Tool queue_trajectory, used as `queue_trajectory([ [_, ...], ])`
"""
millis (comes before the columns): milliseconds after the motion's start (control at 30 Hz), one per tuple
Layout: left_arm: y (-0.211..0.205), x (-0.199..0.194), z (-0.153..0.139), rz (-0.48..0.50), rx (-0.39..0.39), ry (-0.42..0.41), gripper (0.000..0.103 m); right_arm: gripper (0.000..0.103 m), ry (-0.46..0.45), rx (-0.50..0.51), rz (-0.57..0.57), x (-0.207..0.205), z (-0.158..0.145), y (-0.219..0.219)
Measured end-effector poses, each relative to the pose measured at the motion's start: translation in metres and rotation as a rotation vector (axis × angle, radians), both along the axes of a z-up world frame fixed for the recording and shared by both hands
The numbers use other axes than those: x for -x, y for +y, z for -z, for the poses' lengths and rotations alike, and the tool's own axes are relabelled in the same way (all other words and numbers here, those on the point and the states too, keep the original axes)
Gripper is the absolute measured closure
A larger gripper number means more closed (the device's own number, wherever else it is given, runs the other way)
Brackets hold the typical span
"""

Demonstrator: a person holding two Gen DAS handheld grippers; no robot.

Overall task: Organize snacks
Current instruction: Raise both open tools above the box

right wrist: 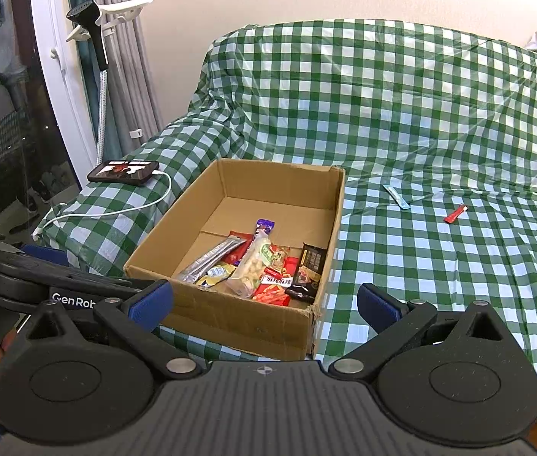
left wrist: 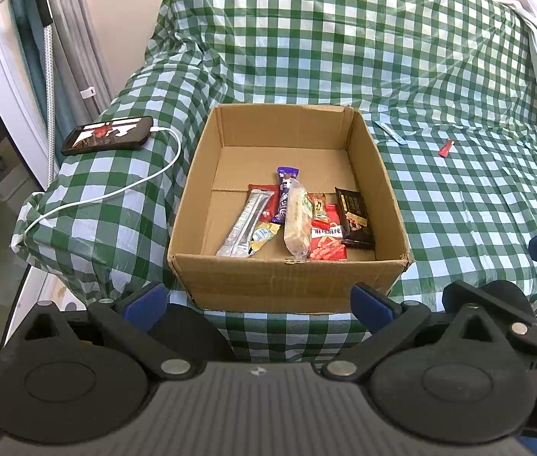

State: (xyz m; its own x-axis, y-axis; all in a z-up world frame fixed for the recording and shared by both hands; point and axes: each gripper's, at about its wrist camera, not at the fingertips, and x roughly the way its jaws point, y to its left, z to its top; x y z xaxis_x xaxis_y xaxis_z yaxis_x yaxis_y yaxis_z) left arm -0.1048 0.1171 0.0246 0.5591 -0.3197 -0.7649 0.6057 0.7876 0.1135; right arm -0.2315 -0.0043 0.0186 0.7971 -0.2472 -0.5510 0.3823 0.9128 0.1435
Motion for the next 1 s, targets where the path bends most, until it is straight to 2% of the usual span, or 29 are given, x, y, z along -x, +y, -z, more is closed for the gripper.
queue_trajectory([
  [567, -0.004, -0.005, 0.006, -0.003, -0.02, 0.022, 0.0, 0.001, 0.018, -0.022, -0.003, -0.003, 0.007, -0.002],
  [1000, -0.015, -0.01, 0.015, 0.004, -0.065, 0.038, 0.0, 0.001, 0.034, -0.071, 0.006, -0.008, 0.016, -0.014],
])
